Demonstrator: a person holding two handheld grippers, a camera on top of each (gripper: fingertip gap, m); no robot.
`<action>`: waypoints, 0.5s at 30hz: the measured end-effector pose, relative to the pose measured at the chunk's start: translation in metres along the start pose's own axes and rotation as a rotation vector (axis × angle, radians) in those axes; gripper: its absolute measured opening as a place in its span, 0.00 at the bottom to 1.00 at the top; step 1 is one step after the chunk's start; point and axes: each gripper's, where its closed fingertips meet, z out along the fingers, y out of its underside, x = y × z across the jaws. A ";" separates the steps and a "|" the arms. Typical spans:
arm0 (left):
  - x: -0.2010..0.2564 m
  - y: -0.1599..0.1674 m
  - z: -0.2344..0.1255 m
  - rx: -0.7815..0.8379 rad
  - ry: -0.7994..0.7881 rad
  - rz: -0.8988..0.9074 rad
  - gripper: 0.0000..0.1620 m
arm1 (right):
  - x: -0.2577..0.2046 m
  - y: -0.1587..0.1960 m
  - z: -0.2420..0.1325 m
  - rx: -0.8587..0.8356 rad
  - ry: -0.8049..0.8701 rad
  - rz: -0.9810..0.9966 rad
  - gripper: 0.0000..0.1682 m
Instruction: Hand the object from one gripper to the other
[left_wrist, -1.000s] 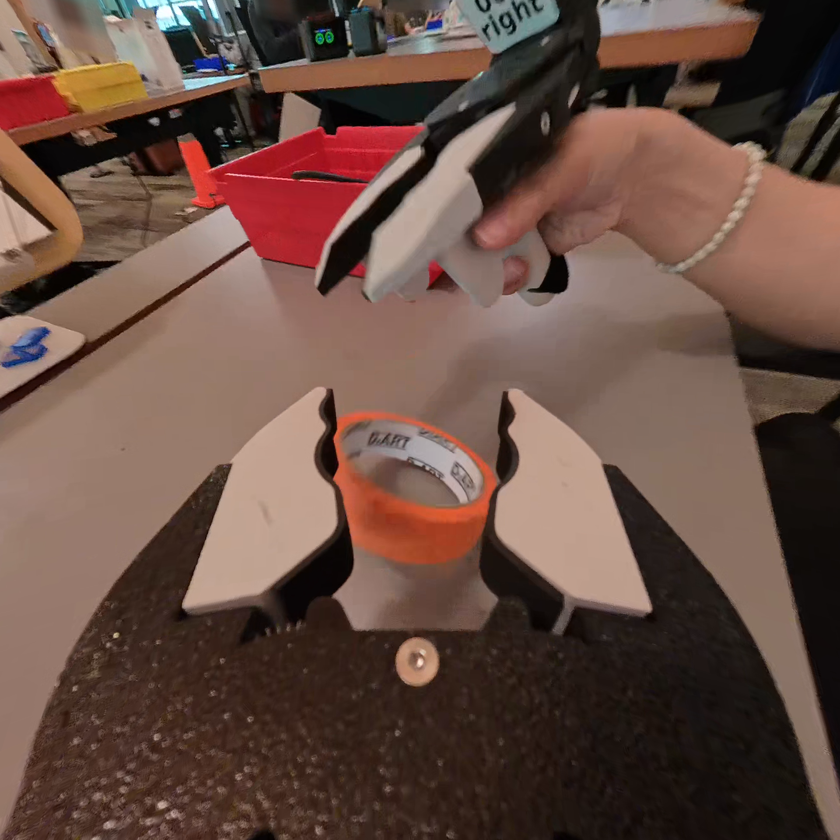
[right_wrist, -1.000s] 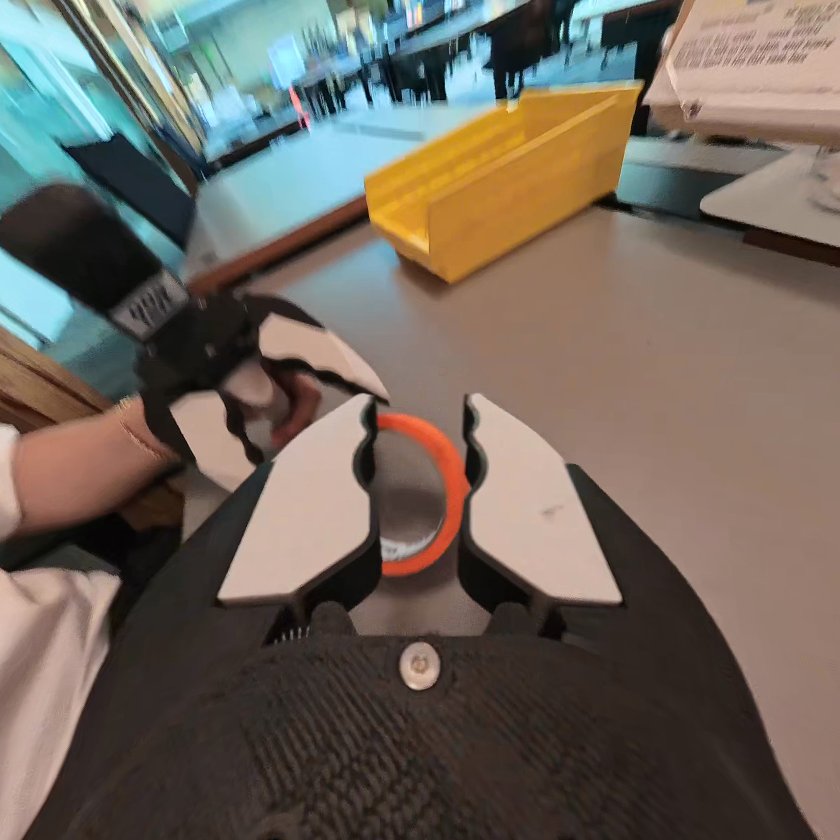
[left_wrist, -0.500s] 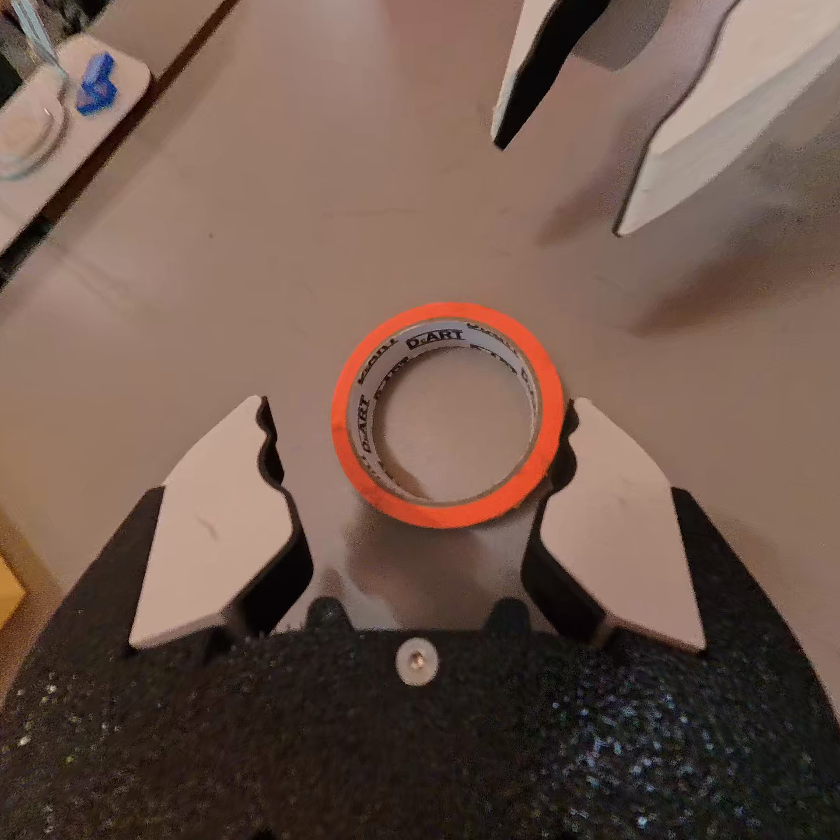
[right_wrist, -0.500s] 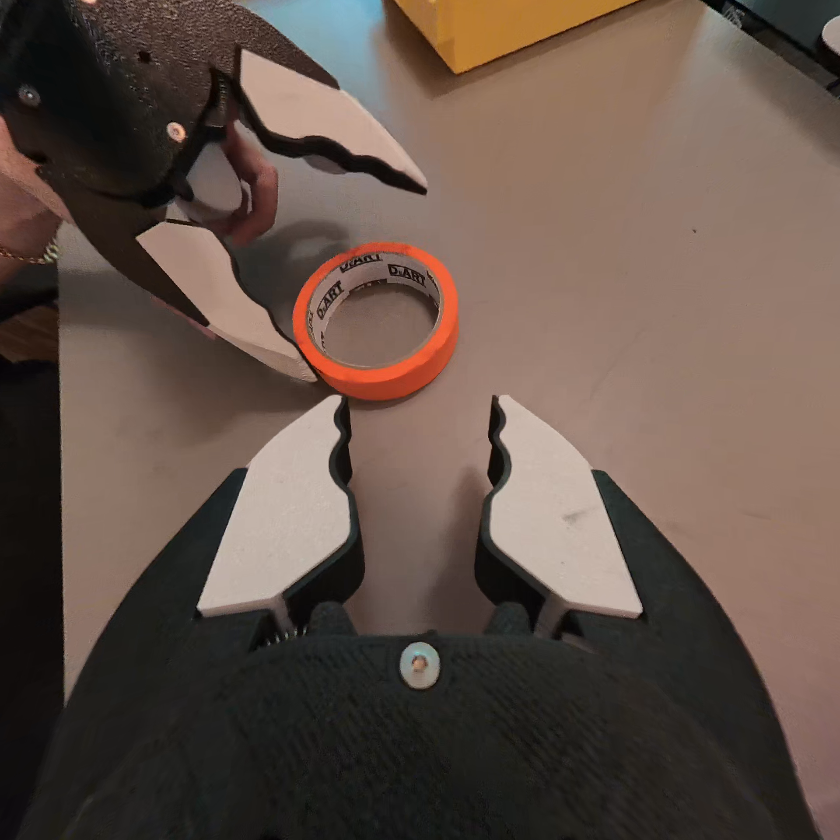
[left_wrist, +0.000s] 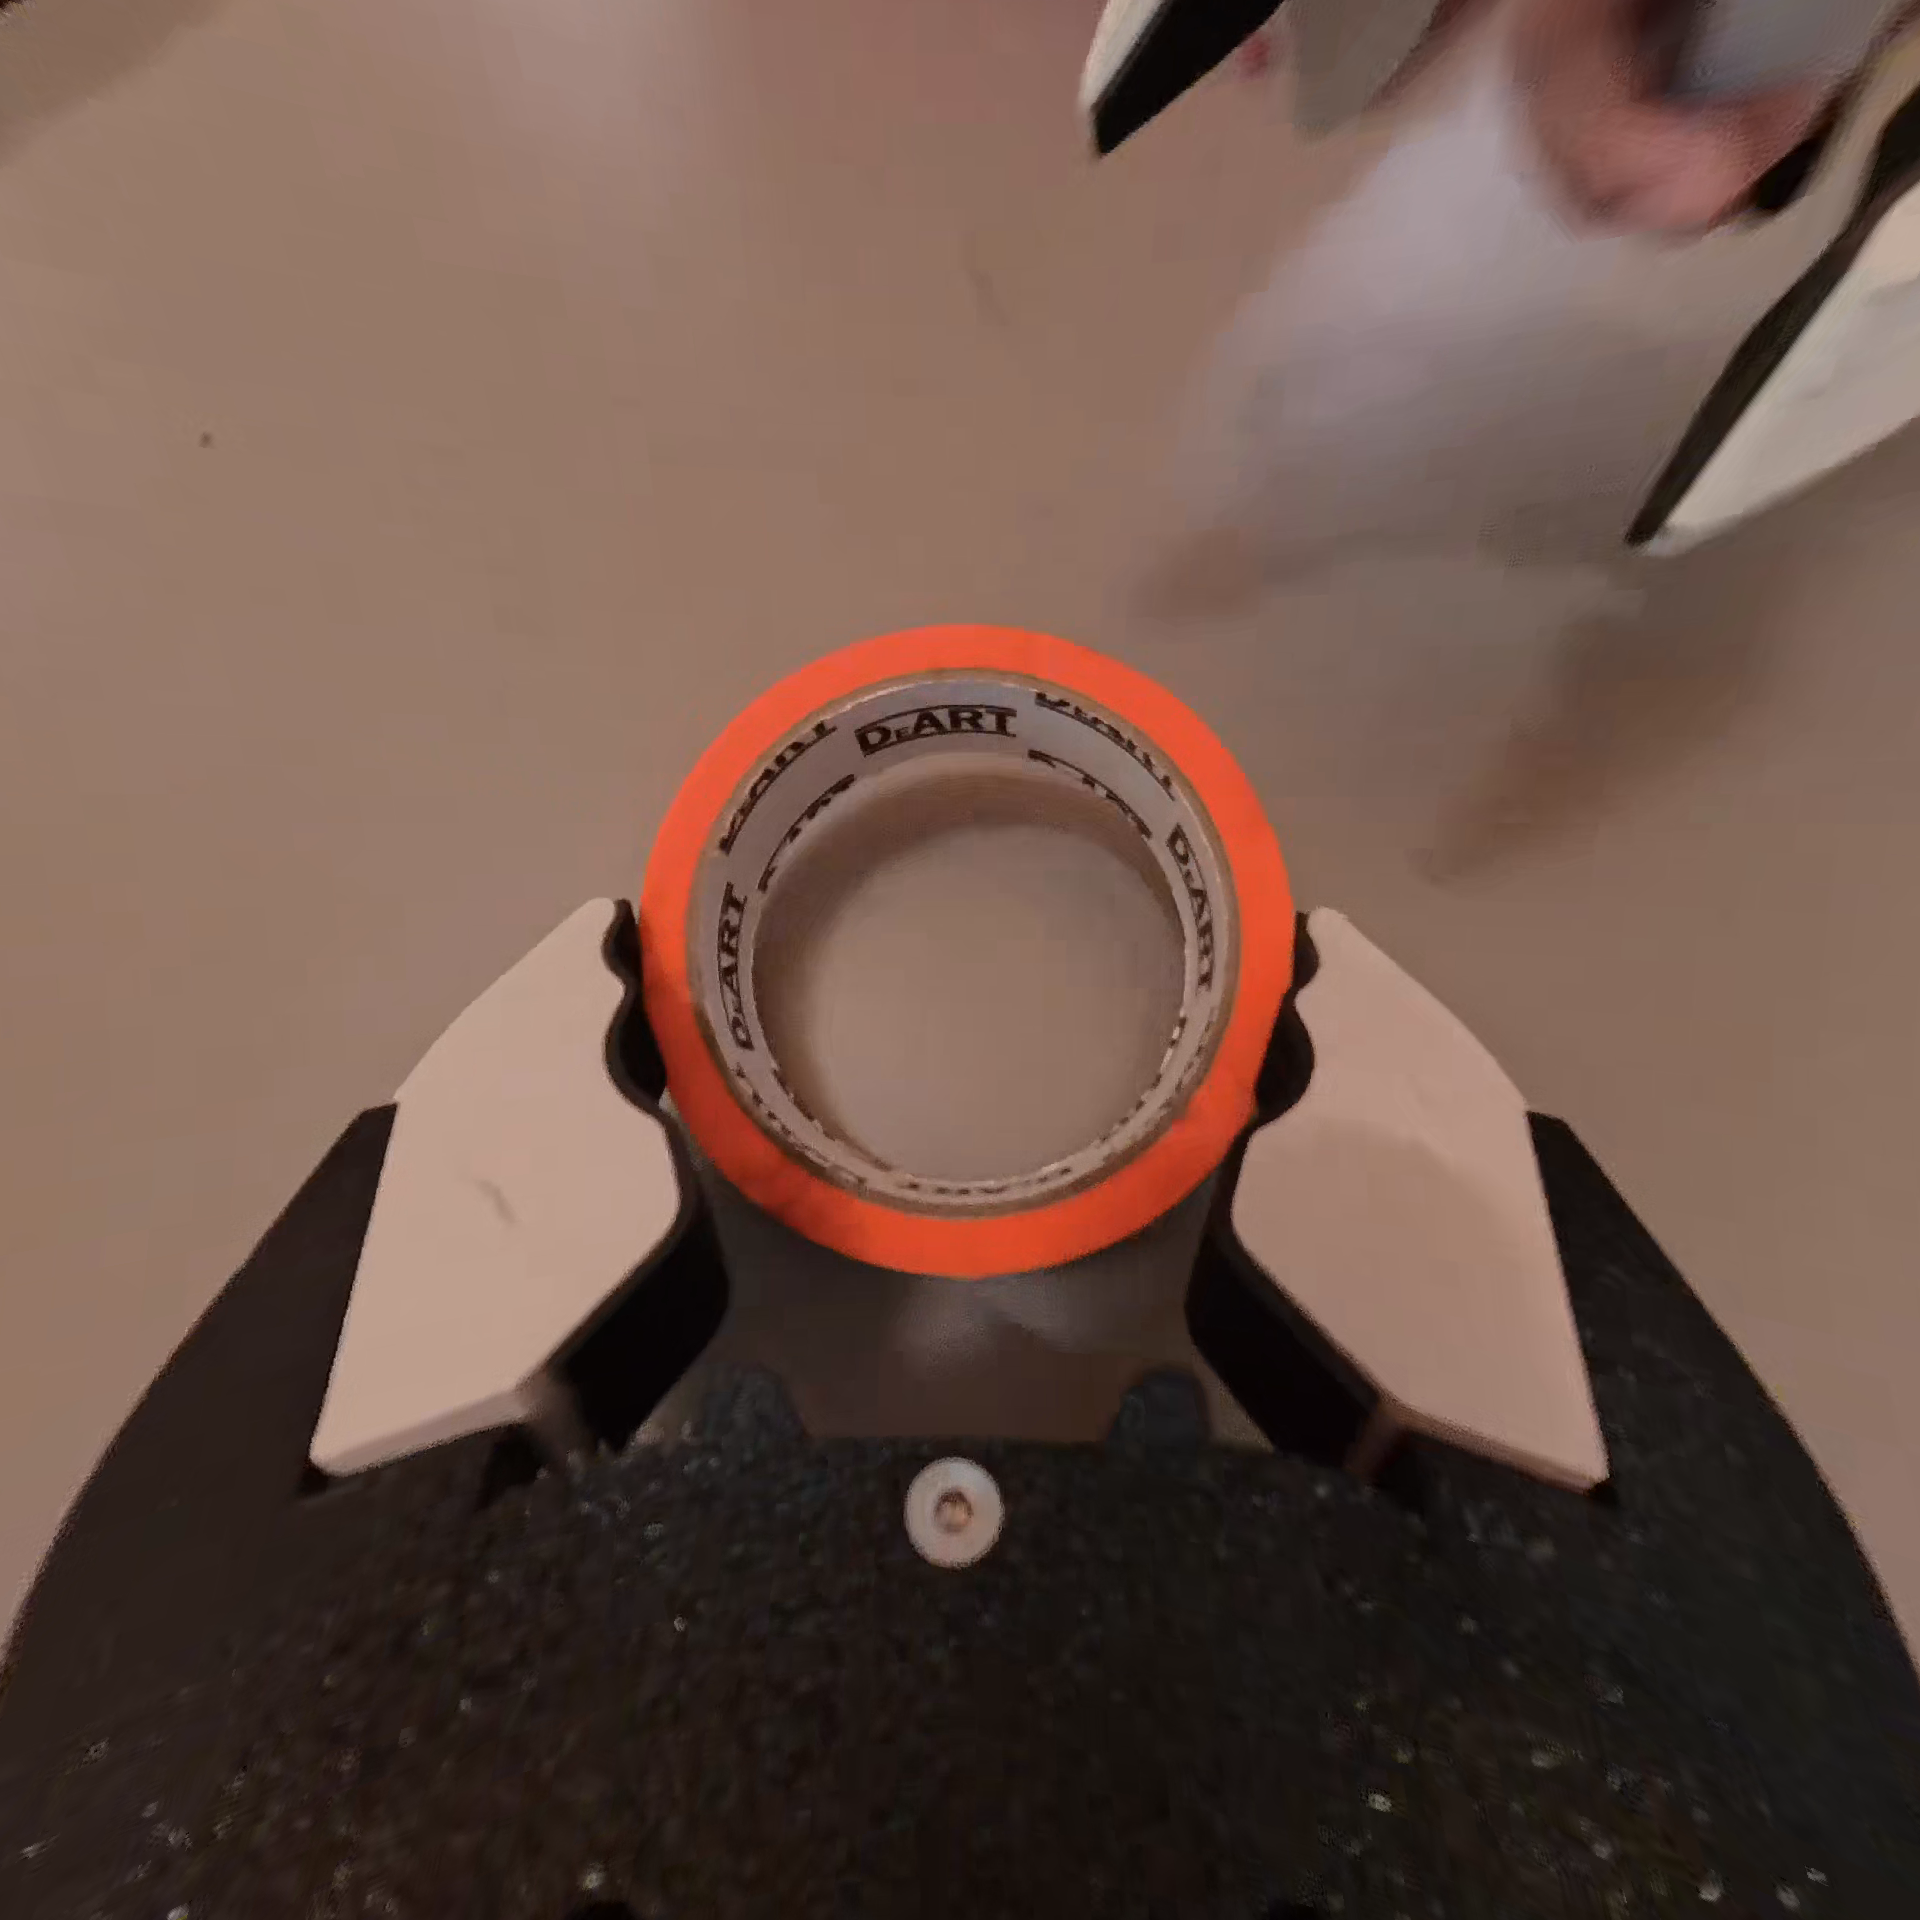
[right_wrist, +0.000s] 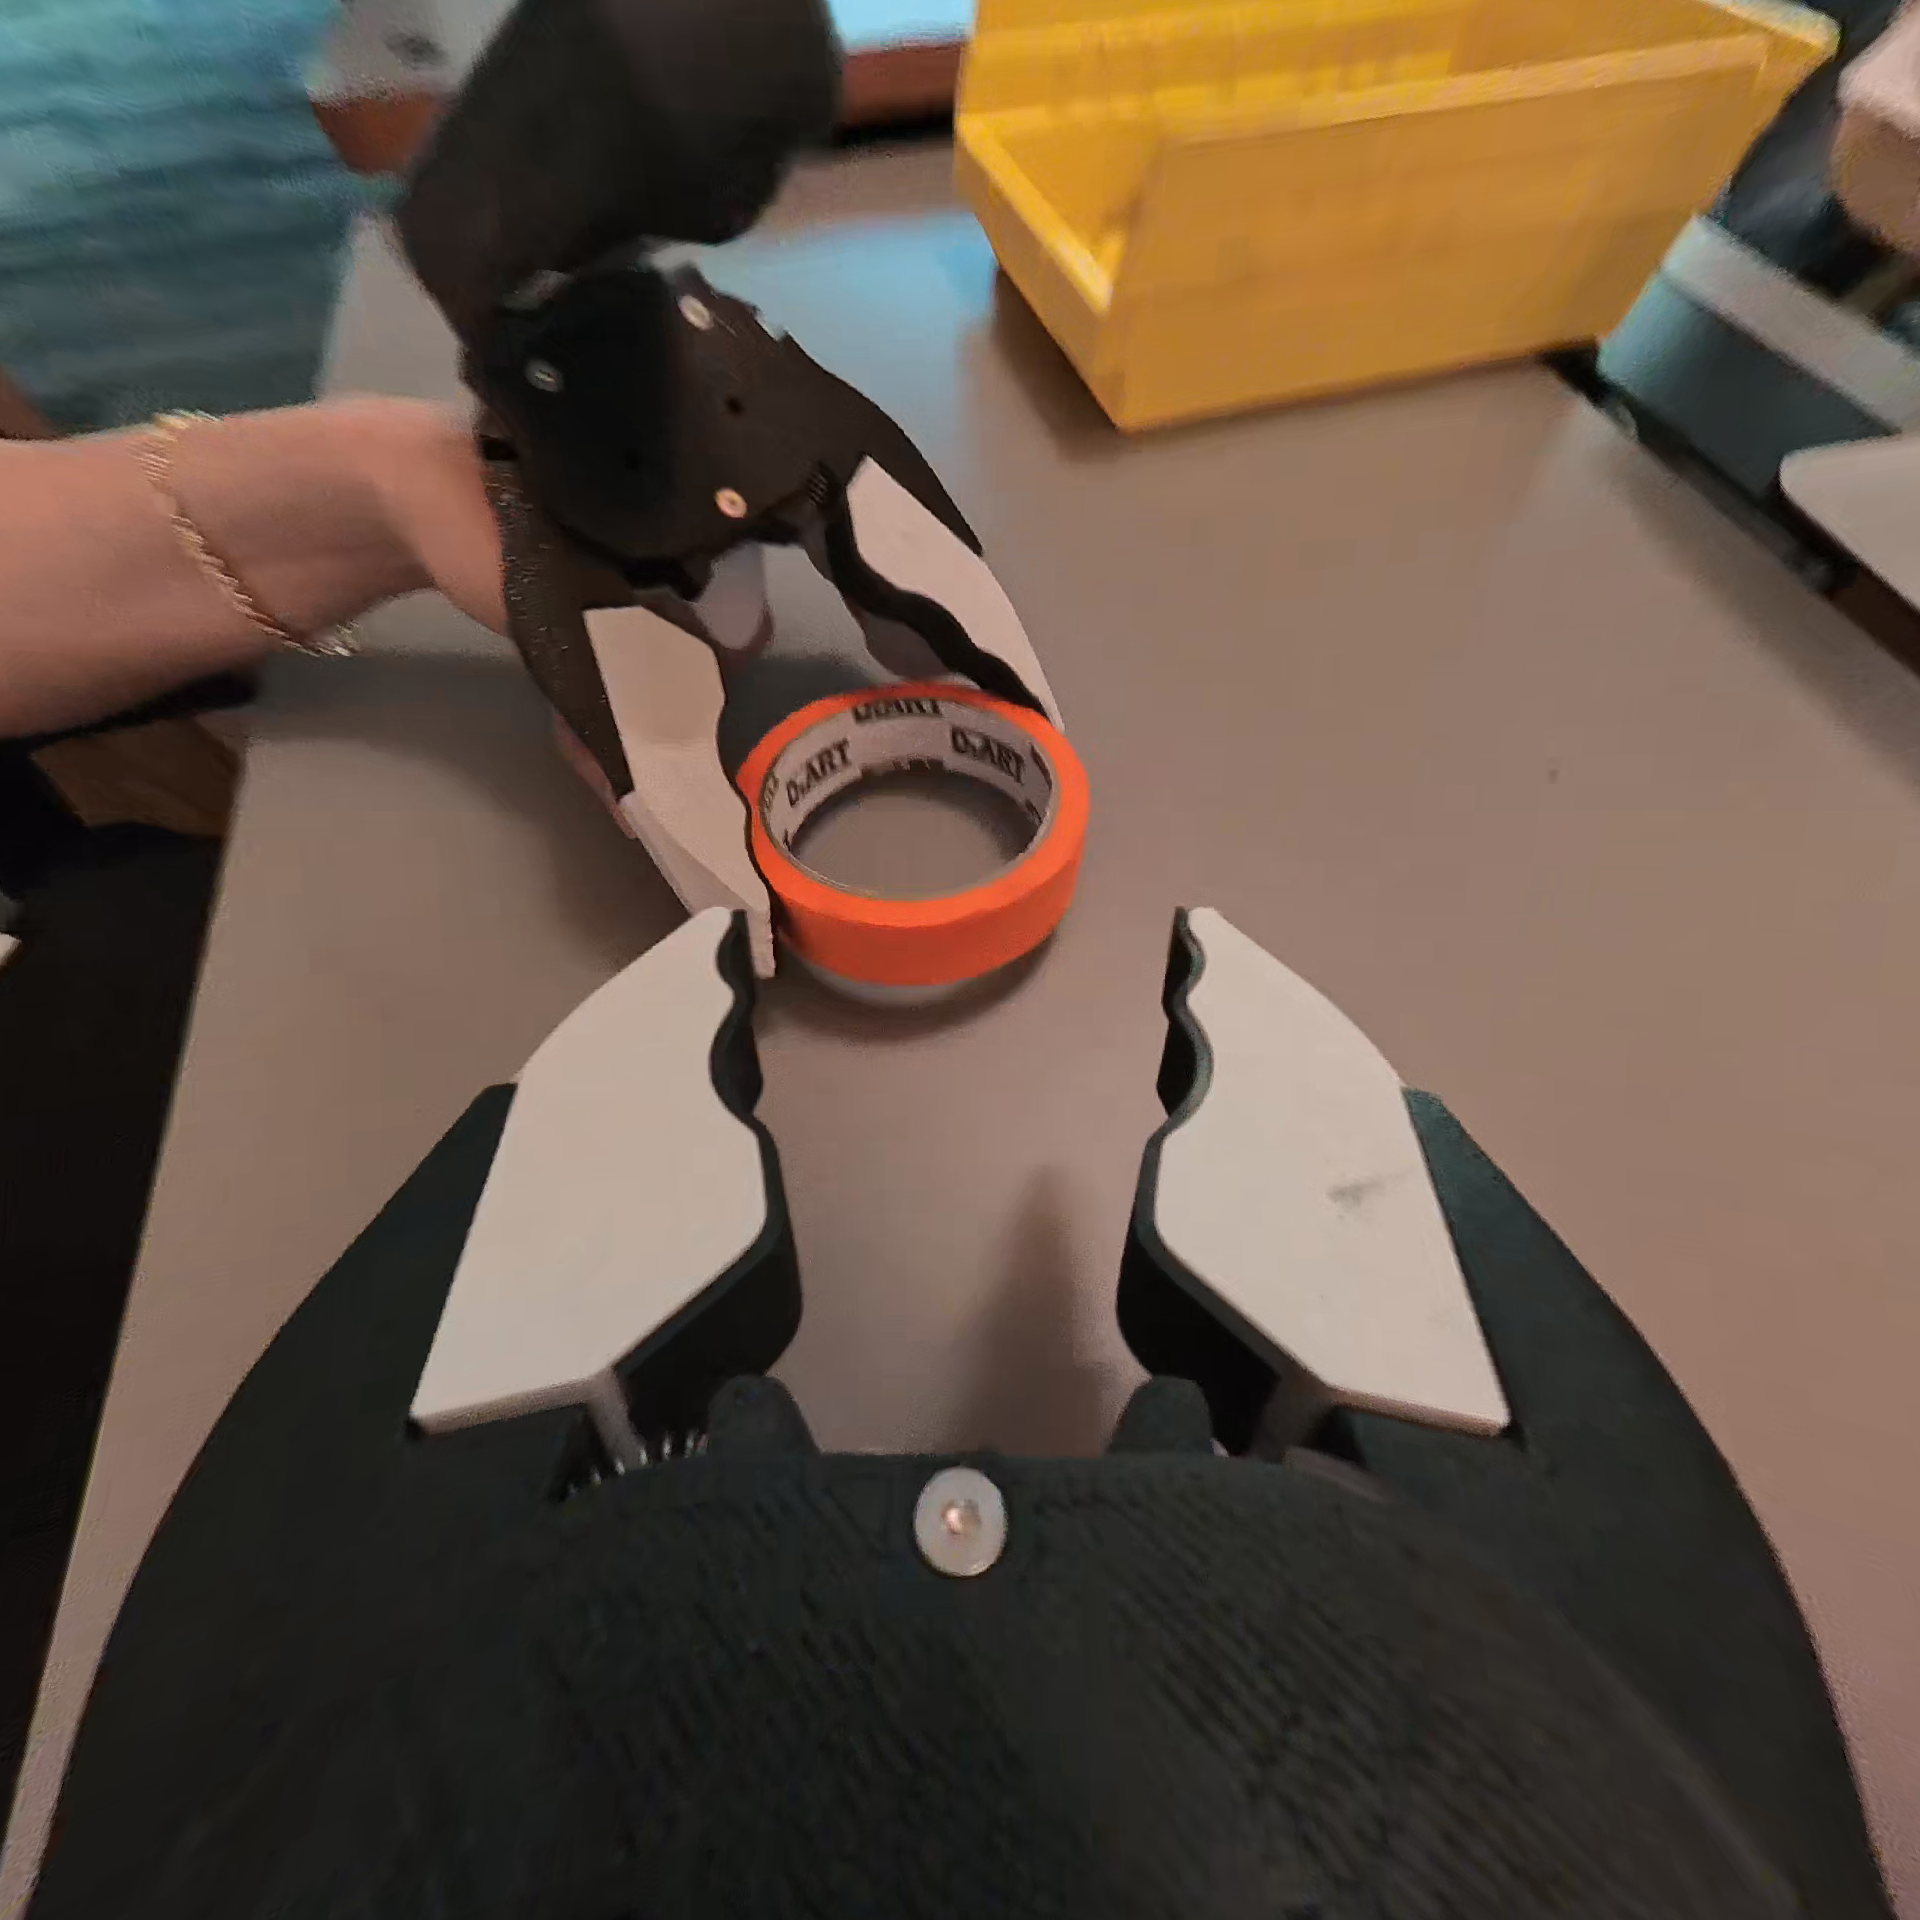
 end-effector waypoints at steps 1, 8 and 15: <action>0.006 -0.008 -0.007 0.051 0.054 -0.007 0.70 | -0.004 -0.007 -0.001 0.053 -0.022 -0.019 0.49; 0.053 -0.089 -0.076 0.633 0.426 -0.064 0.70 | -0.032 -0.077 -0.016 0.532 -0.187 0.068 0.62; 0.070 -0.117 -0.101 0.899 0.464 -0.055 0.70 | -0.053 -0.110 -0.022 0.688 -0.176 0.069 0.58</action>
